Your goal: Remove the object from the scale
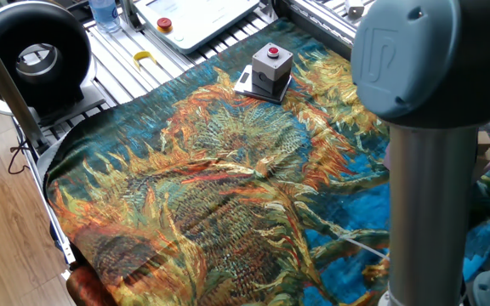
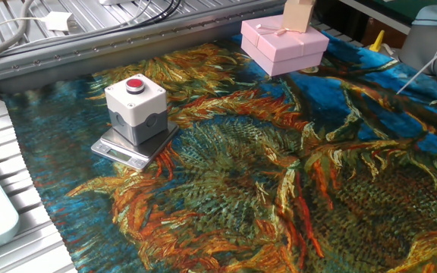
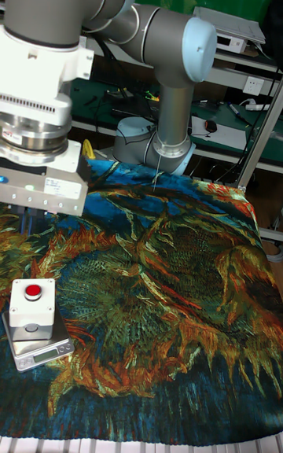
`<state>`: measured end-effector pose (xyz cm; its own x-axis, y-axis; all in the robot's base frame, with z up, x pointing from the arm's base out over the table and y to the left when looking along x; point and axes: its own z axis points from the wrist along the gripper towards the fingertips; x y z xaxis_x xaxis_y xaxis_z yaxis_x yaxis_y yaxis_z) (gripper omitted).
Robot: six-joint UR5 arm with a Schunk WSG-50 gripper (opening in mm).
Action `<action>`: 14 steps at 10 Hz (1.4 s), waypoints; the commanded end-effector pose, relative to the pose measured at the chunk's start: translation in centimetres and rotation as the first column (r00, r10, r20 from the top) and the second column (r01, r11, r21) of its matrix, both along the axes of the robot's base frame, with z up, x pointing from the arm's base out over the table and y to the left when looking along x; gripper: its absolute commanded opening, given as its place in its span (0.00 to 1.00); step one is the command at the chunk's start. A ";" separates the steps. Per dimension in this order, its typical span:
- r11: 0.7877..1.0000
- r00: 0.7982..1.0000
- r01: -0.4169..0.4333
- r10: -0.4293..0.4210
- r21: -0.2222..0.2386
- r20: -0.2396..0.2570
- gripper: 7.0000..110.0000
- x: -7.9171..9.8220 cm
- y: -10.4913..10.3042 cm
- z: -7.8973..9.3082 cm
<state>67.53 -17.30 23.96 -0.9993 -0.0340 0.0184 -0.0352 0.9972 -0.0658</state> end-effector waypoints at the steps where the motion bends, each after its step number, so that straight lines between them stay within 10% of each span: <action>1: 1.000 1.000 0.014 -0.015 0.028 0.024 0.00 1.2 0.9 -0.8; 14: 0.997 1.000 0.007 -0.007 -0.071 0.000 0.00 0.5 -0.2 -3.2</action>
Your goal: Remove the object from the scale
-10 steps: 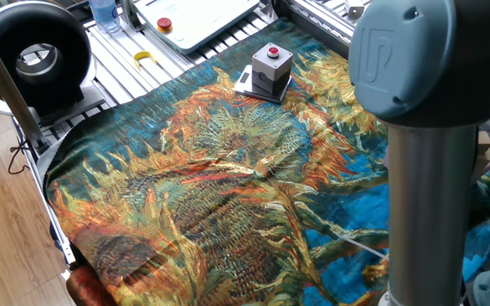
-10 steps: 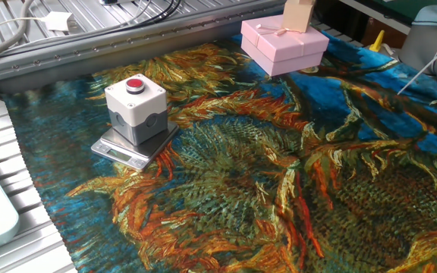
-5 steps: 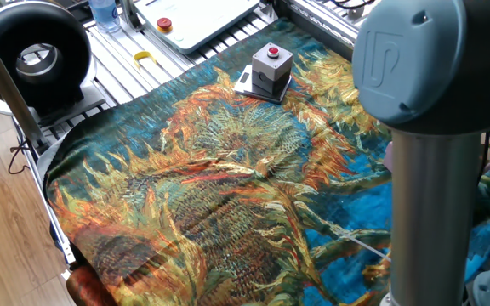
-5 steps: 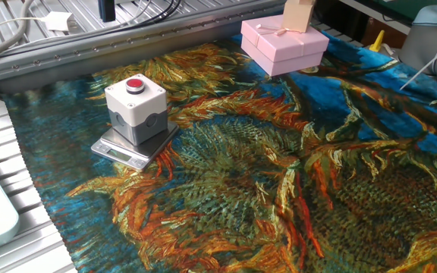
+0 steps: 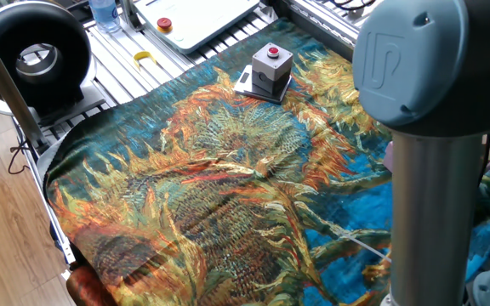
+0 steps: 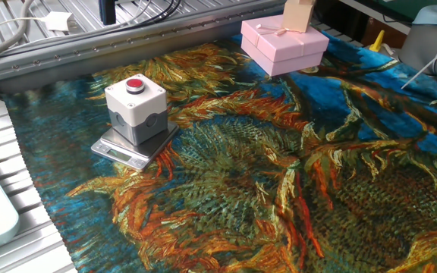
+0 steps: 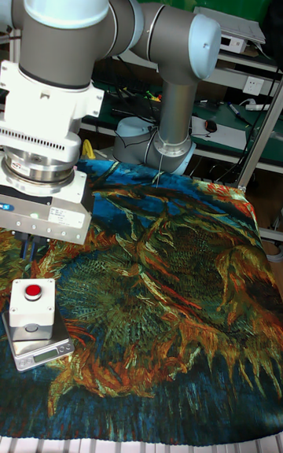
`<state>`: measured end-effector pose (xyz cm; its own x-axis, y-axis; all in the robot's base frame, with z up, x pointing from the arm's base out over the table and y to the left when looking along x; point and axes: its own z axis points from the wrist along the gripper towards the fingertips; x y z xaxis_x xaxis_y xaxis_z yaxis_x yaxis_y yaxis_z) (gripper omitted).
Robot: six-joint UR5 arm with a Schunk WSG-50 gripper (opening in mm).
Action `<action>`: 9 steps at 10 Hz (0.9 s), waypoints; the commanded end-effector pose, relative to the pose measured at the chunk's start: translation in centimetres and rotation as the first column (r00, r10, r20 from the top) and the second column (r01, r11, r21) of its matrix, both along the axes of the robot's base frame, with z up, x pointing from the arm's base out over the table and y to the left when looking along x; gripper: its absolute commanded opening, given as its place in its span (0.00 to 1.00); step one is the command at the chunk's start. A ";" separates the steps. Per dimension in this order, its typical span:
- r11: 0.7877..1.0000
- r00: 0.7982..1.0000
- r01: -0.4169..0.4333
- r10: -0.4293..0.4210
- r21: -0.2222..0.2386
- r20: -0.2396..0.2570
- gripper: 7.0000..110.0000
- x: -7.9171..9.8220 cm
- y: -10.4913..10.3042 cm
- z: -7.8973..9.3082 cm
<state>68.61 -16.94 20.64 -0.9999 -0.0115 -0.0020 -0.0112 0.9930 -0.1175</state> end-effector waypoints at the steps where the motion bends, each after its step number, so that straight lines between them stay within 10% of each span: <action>1: 1.000 0.999 -0.020 0.019 -0.018 -0.042 0.00 -1.0 -0.5 0.1; 9: 1.000 0.998 0.015 -0.014 0.021 -0.064 0.00 -1.7 0.5 0.0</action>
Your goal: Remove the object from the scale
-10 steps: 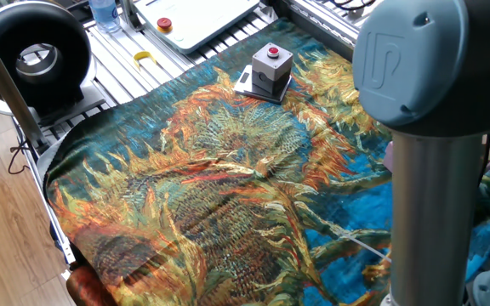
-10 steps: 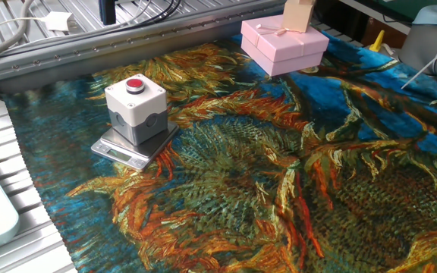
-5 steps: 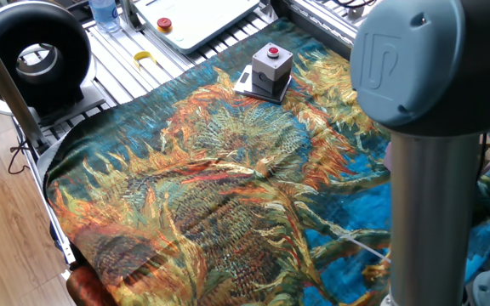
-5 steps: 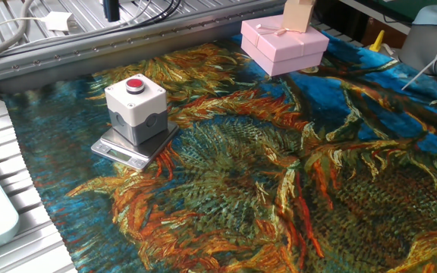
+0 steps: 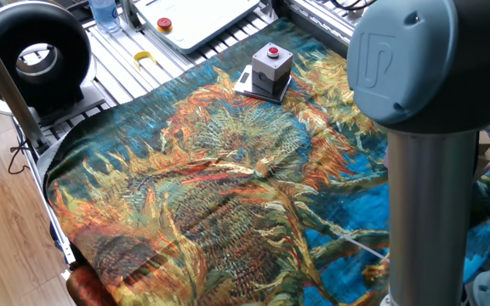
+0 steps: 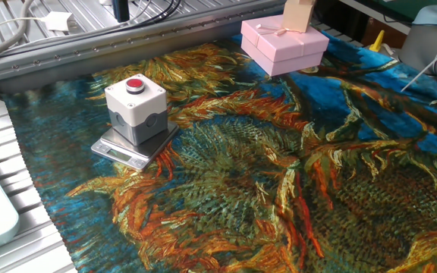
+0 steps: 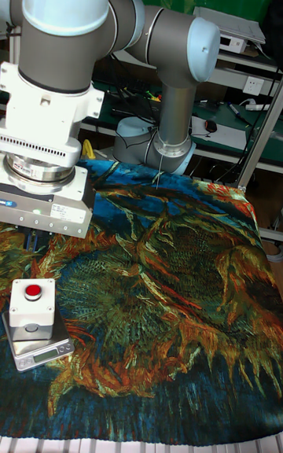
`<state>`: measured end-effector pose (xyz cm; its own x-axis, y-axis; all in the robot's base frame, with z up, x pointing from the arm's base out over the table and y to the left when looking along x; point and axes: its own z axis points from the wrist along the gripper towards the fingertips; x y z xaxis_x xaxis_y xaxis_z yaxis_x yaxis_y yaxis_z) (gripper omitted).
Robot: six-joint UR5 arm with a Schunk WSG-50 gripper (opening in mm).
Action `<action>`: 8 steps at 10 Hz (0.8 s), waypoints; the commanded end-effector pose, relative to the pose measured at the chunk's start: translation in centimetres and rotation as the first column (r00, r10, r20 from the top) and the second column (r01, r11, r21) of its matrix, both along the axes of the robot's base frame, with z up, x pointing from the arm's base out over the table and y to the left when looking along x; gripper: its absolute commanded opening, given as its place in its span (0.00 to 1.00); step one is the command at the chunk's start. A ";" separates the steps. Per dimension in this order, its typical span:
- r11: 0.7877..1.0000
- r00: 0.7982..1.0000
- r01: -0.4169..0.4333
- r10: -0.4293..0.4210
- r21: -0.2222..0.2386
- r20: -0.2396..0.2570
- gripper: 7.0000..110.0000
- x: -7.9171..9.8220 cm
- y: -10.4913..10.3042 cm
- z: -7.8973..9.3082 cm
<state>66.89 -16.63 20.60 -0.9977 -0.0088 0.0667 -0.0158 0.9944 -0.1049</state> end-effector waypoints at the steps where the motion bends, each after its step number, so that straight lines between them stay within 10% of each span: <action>1: 1.000 1.000 0.012 -0.012 0.011 0.002 0.00 0.0 0.2 0.1; 8: 0.998 1.000 0.014 -0.014 0.057 -0.003 0.00 0.9 1.2 -3.0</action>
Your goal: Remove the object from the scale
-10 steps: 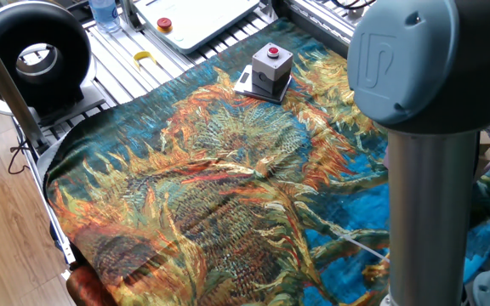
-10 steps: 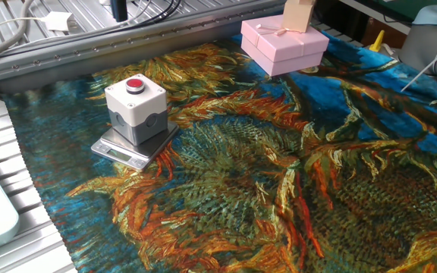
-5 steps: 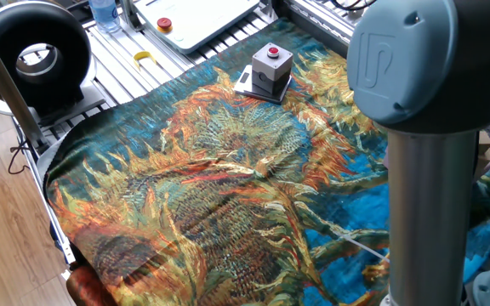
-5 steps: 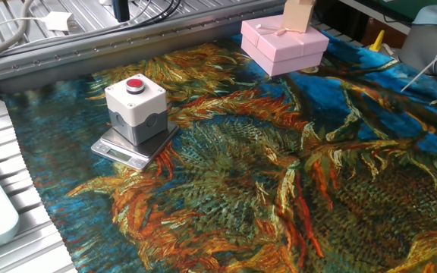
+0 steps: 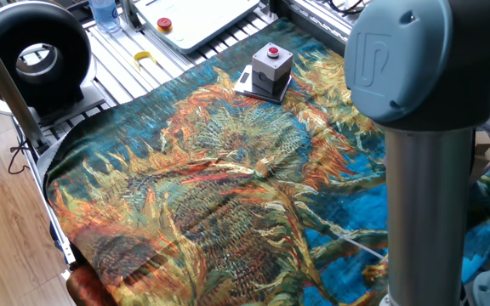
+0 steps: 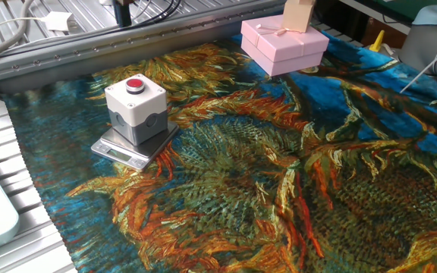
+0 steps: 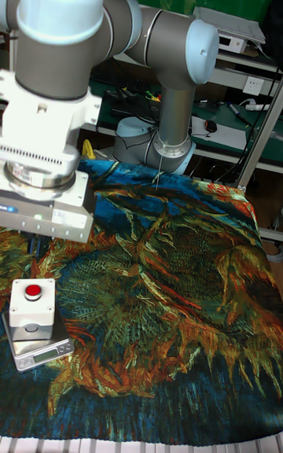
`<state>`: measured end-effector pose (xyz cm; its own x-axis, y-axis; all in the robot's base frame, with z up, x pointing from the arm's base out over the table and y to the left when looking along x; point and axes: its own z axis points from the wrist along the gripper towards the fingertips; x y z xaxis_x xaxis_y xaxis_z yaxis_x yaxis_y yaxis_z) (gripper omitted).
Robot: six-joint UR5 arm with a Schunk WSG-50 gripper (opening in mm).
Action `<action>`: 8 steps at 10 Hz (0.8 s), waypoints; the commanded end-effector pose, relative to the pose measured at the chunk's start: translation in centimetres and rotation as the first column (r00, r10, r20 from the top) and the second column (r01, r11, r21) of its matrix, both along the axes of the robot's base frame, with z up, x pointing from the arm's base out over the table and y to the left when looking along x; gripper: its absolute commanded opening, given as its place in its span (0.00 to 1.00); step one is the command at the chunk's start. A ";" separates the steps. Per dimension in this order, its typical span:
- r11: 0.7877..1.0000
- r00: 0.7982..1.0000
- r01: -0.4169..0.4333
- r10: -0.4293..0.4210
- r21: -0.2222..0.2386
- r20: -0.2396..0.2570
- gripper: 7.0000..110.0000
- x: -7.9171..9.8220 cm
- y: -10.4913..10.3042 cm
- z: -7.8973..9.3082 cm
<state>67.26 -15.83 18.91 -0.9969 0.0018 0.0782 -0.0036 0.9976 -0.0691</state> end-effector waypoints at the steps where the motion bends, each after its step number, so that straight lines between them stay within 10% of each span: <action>1: 1.000 1.000 0.000 0.000 0.015 0.012 0.00 0.7 0.3 -1.8; 8: 1.000 0.999 0.002 -0.003 0.003 0.054 0.00 1.7 0.3 -5.4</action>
<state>68.63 -15.73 14.81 -0.9990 0.0001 0.0445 -0.0031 0.9974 -0.0721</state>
